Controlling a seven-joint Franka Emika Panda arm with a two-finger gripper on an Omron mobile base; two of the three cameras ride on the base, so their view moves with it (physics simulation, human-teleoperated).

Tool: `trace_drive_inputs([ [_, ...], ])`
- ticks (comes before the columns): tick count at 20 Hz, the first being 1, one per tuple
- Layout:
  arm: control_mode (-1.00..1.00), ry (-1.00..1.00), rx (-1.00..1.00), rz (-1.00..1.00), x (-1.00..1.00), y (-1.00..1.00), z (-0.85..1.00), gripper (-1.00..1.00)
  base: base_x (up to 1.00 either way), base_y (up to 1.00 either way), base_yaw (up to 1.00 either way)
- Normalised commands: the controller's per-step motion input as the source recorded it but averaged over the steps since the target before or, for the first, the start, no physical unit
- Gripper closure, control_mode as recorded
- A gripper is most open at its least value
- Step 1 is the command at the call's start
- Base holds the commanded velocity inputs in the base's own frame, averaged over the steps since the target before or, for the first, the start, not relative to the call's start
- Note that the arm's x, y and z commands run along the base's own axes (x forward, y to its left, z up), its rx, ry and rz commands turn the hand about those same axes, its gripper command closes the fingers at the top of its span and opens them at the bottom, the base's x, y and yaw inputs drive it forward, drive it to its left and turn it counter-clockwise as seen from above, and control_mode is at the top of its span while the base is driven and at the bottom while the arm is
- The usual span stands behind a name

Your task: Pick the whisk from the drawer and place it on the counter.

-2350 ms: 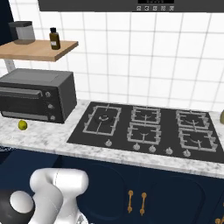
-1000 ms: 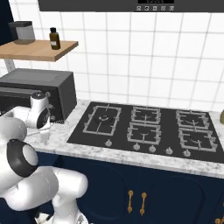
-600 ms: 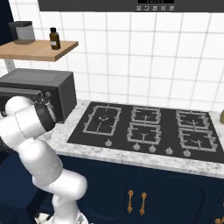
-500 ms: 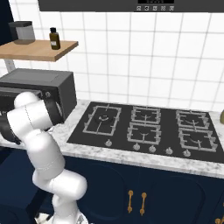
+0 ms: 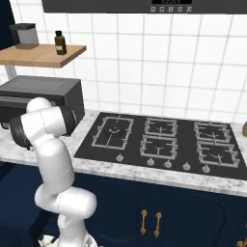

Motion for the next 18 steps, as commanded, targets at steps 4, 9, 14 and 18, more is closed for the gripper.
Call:
trace_drive_inputs([
  [4,-1.0,-0.1,0.0,0.0,-0.03,-0.01,0.79,-1.0,0.0,0.0,0.0],
  [9,-1.0,-0.04,-0.05,-0.01,-0.51,-0.22,1.0,-1.0,0.0,0.0,0.0],
  [14,-1.0,0.0,-0.08,-0.01,-1.0,-0.76,0.79,-1.0,0.0,0.0,0.0],
  [18,-1.0,0.0,-0.06,0.0,-1.0,-0.95,0.98,-1.0,0.0,0.0,0.0],
])
